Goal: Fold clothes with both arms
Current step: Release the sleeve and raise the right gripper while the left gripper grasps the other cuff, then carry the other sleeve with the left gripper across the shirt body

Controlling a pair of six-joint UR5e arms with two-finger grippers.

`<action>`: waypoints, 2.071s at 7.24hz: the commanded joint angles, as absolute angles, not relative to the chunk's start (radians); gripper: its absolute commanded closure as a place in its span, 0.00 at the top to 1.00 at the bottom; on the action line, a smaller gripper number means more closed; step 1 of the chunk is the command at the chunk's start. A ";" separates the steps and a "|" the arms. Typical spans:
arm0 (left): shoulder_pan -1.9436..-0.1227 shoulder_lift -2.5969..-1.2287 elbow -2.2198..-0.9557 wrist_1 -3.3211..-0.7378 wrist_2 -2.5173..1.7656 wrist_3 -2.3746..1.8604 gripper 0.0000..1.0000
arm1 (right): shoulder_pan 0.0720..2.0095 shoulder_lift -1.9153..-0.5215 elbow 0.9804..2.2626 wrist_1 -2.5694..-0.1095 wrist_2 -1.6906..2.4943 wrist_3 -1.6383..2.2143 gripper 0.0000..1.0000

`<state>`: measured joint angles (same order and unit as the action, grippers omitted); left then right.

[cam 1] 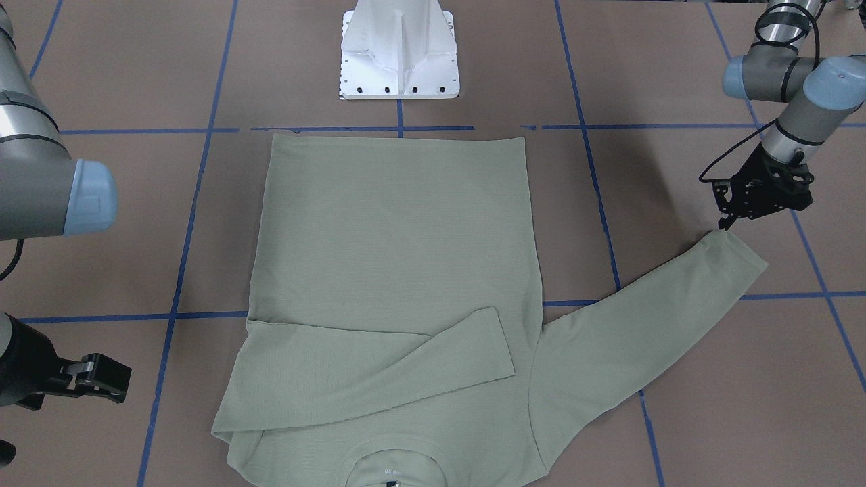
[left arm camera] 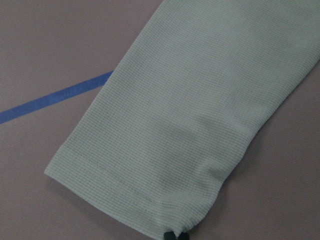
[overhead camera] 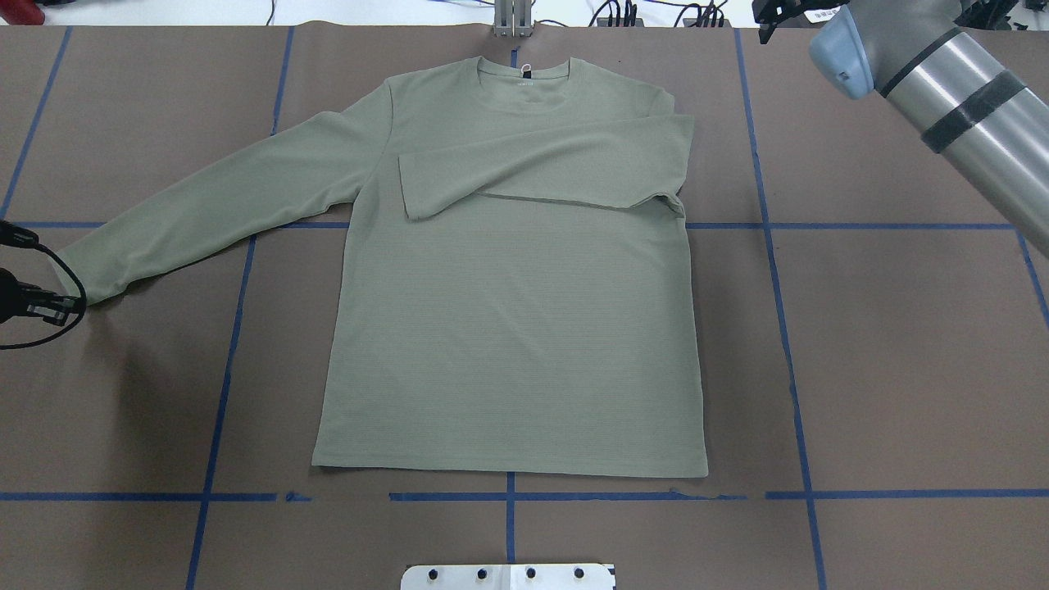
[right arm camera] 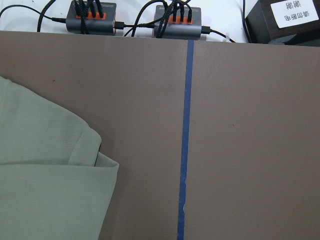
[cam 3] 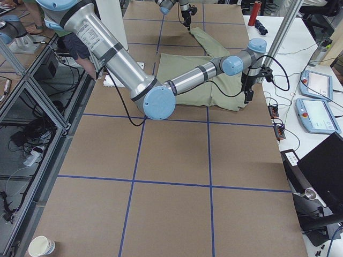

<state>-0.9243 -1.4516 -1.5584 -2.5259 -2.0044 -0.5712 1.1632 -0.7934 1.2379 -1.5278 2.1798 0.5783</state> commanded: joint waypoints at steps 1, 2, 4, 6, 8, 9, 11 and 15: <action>-1.038 -1.561 -1.568 -2.441 -2.068 -0.558 0.00 | 1.164 -0.816 1.239 -1.526 2.181 0.568 1.00; -1.070 -1.666 -1.603 -2.281 -2.086 -0.558 0.00 | 1.166 -0.827 1.238 -1.526 2.181 0.566 1.00; -1.077 -1.924 -1.649 -1.950 -2.091 -0.572 0.00 | 1.189 -0.834 1.238 -1.528 2.187 0.543 1.00; -1.069 -2.128 -1.638 -1.832 -2.089 -0.689 0.00 | 1.224 -0.864 1.238 -1.534 2.189 0.484 1.00; -1.001 -2.361 -1.535 -1.832 -2.077 -0.939 0.00 | 1.243 -0.871 1.239 -1.536 2.192 0.469 1.00; -0.924 -2.470 -1.455 -1.833 -1.993 -1.059 0.00 | 1.244 -0.873 1.239 -1.536 2.192 0.469 1.00; -0.784 -2.632 -1.262 -1.902 -1.820 -1.159 0.00 | 1.243 -0.874 1.238 -1.534 2.191 0.469 1.00; -0.591 -2.799 -0.955 -2.116 -1.643 -1.218 0.00 | 1.244 -0.876 1.238 -1.532 2.191 0.469 1.00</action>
